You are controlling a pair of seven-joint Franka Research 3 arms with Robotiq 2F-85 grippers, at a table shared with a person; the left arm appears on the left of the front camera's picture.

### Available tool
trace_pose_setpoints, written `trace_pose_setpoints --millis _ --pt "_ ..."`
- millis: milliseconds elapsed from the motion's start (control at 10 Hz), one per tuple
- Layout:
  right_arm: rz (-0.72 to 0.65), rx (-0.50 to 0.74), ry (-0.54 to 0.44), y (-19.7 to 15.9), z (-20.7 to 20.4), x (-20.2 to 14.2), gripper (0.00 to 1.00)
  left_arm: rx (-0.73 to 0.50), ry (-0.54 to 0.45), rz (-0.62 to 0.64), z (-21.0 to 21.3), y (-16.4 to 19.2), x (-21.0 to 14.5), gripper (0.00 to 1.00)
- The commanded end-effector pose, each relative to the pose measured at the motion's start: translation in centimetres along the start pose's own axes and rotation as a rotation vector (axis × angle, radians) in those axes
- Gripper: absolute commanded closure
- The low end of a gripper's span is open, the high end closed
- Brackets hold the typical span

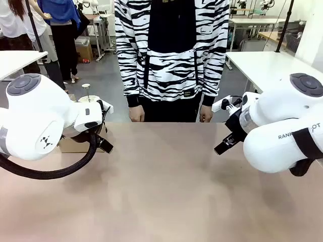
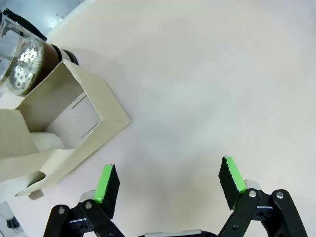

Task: Pour a drink into a cup and package it in a carrier.
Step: Pick up the 600 ml Paper Cup and place it in the middle top area of the table.

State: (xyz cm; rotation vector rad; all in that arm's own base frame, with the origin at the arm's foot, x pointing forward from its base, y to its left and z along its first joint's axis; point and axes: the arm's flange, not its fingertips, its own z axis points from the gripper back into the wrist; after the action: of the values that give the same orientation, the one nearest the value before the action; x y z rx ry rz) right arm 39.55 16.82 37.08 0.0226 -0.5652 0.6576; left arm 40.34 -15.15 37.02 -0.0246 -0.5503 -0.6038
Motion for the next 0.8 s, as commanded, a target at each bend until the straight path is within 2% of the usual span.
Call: trace_pose_setpoints --millis 0,700 --pt "0.0 0.0 0.0 0.0 0.0 0.0 0.0 0.0 0.0 0.0 0.0 0.0 0.0 0.0" --pt "0.0 0.0 0.0 0.0 0.0 0.0 0.0 0.0 0.0 0.0 0.0 0.0 0.0 0.0"
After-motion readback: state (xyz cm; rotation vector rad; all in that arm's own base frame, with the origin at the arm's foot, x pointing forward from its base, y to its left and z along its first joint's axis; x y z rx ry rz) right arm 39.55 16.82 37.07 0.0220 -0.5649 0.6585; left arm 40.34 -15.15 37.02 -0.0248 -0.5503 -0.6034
